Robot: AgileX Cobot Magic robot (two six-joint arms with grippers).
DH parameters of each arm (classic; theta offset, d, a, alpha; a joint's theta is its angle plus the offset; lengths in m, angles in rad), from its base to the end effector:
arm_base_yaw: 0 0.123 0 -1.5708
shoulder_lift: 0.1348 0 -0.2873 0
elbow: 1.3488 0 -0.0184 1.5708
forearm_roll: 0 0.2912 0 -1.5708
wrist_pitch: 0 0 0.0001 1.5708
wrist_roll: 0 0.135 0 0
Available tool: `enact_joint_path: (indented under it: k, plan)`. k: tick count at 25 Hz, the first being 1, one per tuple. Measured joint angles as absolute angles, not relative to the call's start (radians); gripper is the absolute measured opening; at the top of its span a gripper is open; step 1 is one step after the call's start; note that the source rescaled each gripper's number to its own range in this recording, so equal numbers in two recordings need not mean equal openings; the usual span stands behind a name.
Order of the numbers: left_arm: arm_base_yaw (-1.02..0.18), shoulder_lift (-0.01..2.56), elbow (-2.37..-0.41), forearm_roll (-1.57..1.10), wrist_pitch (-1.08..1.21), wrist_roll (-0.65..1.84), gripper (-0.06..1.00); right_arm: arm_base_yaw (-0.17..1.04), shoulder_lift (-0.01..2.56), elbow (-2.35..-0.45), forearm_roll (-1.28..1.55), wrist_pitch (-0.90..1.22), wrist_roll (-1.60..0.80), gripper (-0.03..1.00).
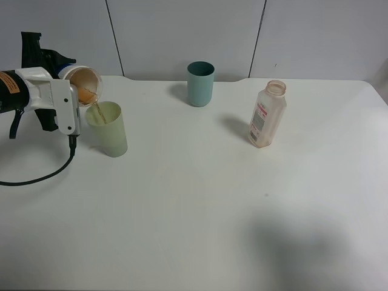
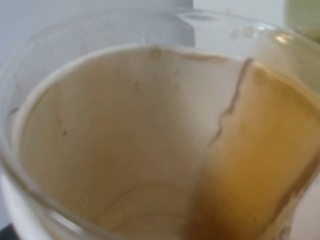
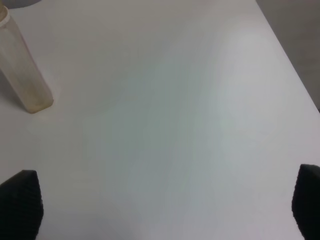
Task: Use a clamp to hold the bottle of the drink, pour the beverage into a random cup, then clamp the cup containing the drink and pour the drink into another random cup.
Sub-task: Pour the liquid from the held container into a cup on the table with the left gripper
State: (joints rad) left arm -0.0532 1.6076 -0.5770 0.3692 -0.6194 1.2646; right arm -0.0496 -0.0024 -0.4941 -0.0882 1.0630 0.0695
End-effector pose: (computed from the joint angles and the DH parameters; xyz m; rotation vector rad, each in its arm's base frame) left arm 0.3566 -0.0473 0.1350 1.5521 1.2702 0.8016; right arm 0.0670 -0.0137 0.2748 0.1259 2.0443 -0.0933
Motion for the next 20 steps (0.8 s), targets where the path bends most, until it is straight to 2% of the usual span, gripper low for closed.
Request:
enact_joint_path:
  k: [20]
  plan:
    - [-0.053,1.608,-0.577,0.366,-0.627,1.309,0.03,-0.050,-0.002,-0.494,-0.088,1.063,0.069,1.00]
